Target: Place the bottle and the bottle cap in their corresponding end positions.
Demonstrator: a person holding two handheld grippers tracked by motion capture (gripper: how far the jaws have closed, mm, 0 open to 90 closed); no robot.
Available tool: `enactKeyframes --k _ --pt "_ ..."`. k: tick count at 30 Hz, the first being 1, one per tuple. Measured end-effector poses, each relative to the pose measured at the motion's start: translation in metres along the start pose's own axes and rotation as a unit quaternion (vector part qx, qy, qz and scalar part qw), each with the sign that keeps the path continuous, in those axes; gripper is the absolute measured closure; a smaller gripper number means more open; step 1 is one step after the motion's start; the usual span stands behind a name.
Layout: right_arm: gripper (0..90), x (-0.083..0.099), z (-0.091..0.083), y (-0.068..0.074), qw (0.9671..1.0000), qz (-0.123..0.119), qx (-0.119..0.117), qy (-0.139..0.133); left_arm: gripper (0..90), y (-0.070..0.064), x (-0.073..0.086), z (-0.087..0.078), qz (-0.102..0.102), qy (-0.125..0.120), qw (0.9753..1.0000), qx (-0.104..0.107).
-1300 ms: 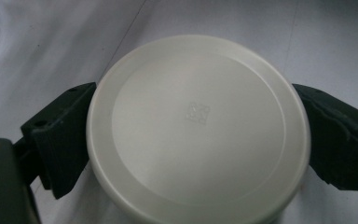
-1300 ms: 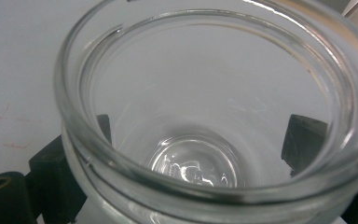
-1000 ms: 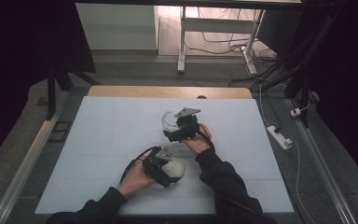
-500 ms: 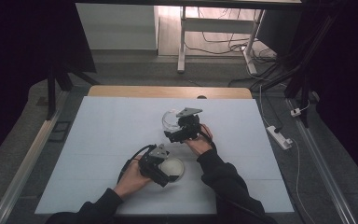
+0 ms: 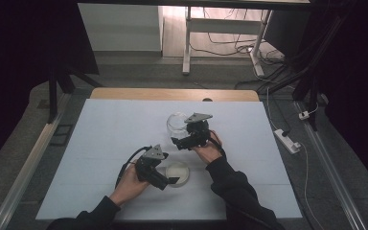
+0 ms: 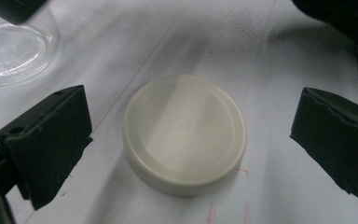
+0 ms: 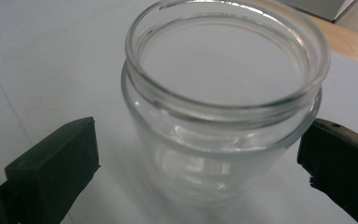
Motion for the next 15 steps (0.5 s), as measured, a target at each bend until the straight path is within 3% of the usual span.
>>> enactKeyframes --k 7,15 --pt "0.0 0.004 -0.011 0.008 0.9999 0.003 -0.011 0.001 0.0 0.000 0.004 -0.010 0.005 -0.001 1.0000 -0.005" --pt "0.0 0.008 -0.026 0.019 0.9997 0.002 -0.022 -0.006 0.0 0.003 0.006 -0.023 -0.007 -0.007 0.9999 -0.009"
Point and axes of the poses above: each handheld gripper's, and its own axes: z roughly forward along the jaws, x roughly out of its underside, y roughly to its left, the point moved 8 cm from there along z, roughly forward along the jaws, and after that the axes turned 8 degrees about -z, right-handed, at the moved point
